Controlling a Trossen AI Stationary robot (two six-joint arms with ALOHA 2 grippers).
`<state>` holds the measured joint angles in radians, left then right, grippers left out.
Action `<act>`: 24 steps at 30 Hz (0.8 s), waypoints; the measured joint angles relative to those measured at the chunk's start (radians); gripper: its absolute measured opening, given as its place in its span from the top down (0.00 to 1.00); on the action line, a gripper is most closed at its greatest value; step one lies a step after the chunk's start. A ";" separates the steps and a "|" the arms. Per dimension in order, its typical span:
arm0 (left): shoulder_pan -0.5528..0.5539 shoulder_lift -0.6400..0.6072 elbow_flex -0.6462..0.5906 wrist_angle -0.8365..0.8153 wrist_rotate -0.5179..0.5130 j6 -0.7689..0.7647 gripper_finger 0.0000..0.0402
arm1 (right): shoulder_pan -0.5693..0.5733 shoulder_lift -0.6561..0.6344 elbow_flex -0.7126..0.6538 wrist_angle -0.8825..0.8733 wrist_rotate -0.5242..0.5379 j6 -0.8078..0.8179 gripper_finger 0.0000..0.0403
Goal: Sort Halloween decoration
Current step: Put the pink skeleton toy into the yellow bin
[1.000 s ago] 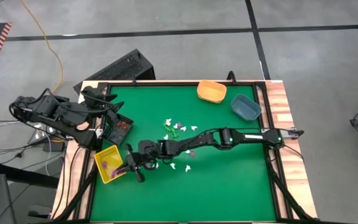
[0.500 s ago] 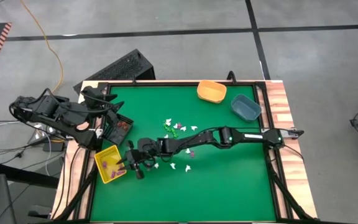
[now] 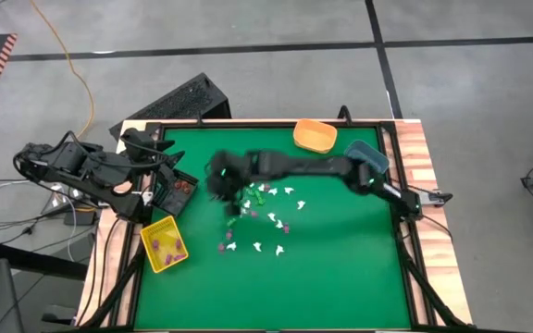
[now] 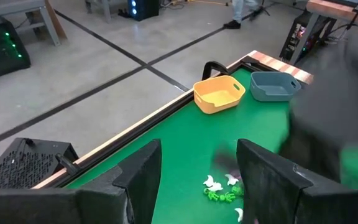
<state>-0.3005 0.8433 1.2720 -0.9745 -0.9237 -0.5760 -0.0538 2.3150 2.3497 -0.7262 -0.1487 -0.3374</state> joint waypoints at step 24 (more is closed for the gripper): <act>0.000 0.000 0.000 0.000 -0.004 0.025 0.50 | 0.029 -0.811 -1.051 -0.162 0.316 0.727 0.72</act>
<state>-0.3004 0.8434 1.2720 -0.9743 -0.9279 -0.5507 -0.0243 1.5045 1.2987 -0.8878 0.1675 0.3901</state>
